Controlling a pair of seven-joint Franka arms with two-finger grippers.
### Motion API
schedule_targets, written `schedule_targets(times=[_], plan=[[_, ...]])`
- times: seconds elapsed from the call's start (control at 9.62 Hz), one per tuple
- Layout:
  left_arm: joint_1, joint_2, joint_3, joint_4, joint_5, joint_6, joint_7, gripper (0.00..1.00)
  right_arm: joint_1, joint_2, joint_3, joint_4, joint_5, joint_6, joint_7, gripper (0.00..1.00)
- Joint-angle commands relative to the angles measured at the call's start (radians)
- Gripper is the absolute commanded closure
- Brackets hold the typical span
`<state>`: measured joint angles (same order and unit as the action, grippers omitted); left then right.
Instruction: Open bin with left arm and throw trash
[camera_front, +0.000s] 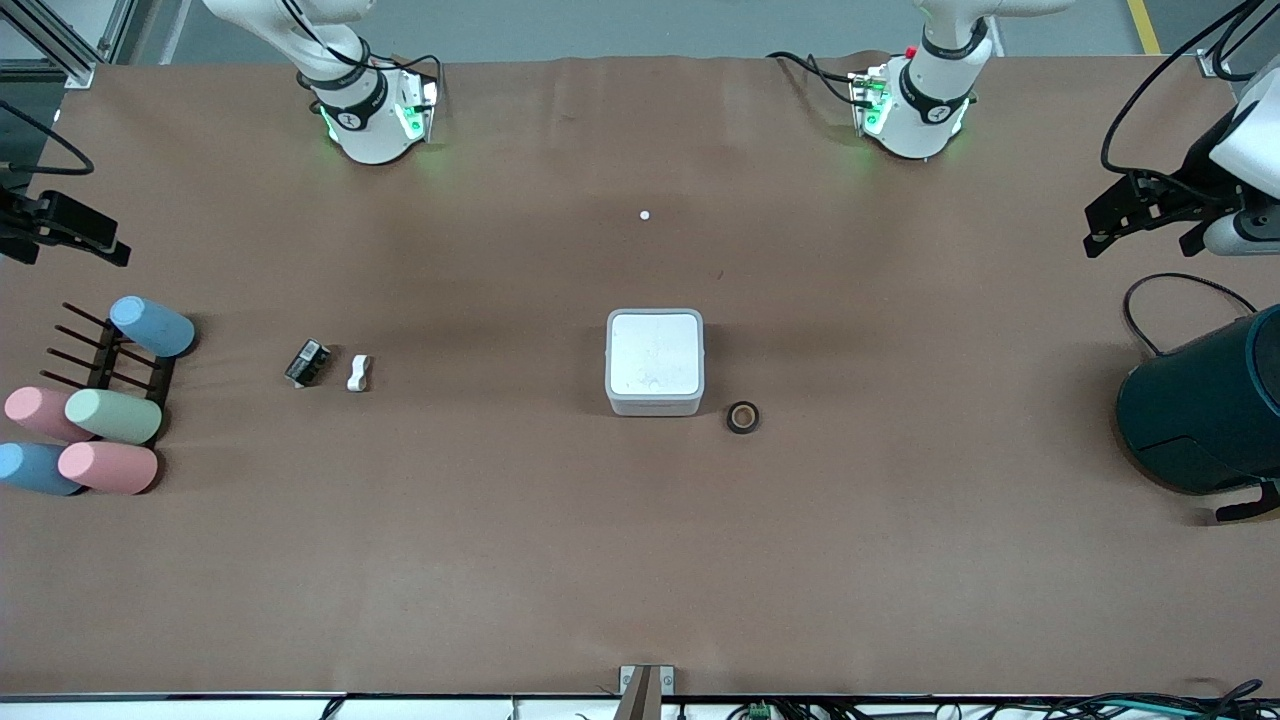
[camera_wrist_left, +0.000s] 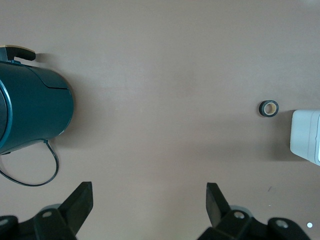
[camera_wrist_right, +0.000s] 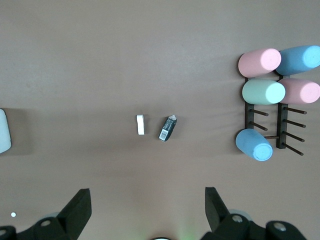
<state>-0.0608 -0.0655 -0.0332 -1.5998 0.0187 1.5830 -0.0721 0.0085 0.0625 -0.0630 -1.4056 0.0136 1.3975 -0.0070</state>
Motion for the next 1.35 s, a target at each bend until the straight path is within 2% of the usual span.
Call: schedule_targets(times=[0.0,0.1,0.21,0.31,0.42,0.62,0.83,0.94,1.04,1.14,1.25], plan=[[-0.002,0.019,-0.001,0.021,-0.008,-0.044,0.003,0.0,-0.002,0.002,0.0,-0.048,-0.003,0.023,-0.007,0.0],[-0.011,0.024,-0.005,0.02,-0.013,-0.06,0.021,0.06,-0.004,0.014,0.0,-0.102,-0.003,0.07,-0.007,0.0],[-0.046,0.056,-0.029,0.023,-0.019,-0.079,0.025,0.45,-0.005,0.017,0.0,-0.19,-0.001,0.163,-0.005,0.0],[-0.089,0.091,-0.045,0.029,-0.073,-0.075,0.003,0.66,-0.014,0.026,0.0,-0.296,-0.003,0.261,-0.01,0.0],[-0.144,0.166,-0.068,0.079,-0.113,-0.051,-0.006,0.78,-0.033,0.042,0.0,-0.409,-0.003,0.396,-0.008,0.0],[-0.293,0.397,-0.079,0.217,-0.108,0.052,-0.033,0.9,-0.061,0.144,0.0,-0.536,-0.001,0.584,-0.004,0.0],[-0.423,0.574,-0.077,0.265,-0.071,0.242,-0.107,1.0,-0.079,0.256,0.0,-0.593,-0.001,0.679,0.002,0.0],[-0.469,0.636,-0.077,0.265,-0.068,0.344,-0.156,1.0,-0.088,0.273,0.0,-0.683,0.003,0.821,0.004,0.0],[-0.505,0.679,-0.077,0.265,-0.068,0.395,-0.222,1.0,-0.119,0.293,0.002,-0.731,0.009,0.892,0.005,0.0],[-0.537,0.711,-0.077,0.264,-0.068,0.432,-0.282,1.0,-0.123,0.322,0.002,-0.733,0.025,0.905,0.007,0.0],[-0.565,0.73,-0.079,0.262,-0.066,0.457,-0.348,1.0,-0.12,0.336,0.002,-0.736,0.087,0.944,0.007,0.0]])
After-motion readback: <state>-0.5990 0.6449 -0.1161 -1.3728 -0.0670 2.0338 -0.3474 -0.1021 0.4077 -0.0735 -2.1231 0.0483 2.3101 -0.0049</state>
